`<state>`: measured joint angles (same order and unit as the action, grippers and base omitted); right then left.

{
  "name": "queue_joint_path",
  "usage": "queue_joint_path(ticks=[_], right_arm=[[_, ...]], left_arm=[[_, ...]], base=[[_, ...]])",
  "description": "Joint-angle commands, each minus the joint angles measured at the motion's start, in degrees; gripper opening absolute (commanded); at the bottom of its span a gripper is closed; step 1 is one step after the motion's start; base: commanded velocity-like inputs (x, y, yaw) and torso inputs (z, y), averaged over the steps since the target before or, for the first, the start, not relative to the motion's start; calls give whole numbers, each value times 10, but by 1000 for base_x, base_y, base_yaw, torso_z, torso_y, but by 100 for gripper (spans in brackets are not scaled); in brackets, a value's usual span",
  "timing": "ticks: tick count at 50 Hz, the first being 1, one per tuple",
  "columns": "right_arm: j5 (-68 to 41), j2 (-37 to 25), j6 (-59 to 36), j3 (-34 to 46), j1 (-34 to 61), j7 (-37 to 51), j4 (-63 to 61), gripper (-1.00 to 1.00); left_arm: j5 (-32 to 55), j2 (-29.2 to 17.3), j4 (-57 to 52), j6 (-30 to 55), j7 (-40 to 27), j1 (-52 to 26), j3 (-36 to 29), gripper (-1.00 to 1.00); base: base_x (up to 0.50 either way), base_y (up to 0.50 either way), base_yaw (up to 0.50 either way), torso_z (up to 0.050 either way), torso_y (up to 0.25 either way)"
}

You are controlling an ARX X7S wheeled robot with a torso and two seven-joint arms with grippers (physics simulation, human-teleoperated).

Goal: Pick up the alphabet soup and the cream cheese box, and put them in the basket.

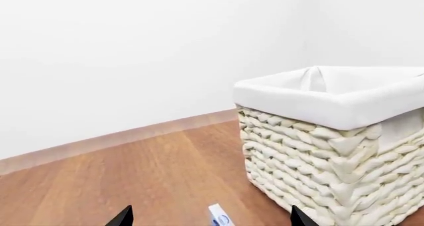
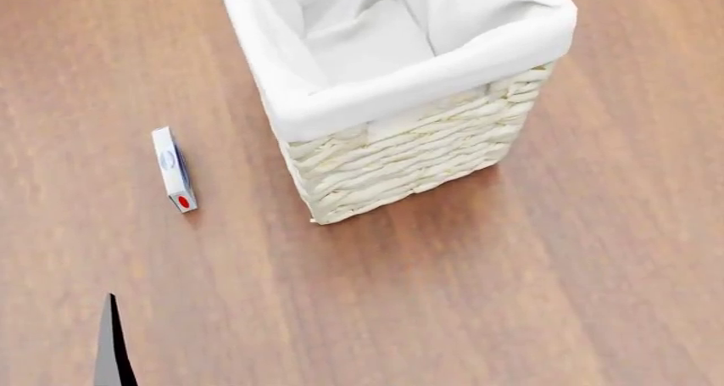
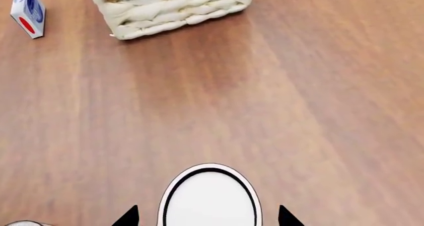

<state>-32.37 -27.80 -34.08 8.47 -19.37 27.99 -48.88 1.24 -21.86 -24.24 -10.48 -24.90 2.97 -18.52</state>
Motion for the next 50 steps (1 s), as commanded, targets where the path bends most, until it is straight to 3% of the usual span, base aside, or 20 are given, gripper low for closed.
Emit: queue_joint_path(ticks=[1, 50], right_arm=[[4, 2, -2, 12, 13, -1, 12, 100], [67, 24, 57, 69, 64, -31, 140, 100]], left_arm=[[1, -1, 3, -2, -2, -1, 0, 100], [4, -9, 8, -2, -14, 3, 3, 100]], base=[[0, 0, 0, 0, 0], [0, 0, 0, 0, 0]])
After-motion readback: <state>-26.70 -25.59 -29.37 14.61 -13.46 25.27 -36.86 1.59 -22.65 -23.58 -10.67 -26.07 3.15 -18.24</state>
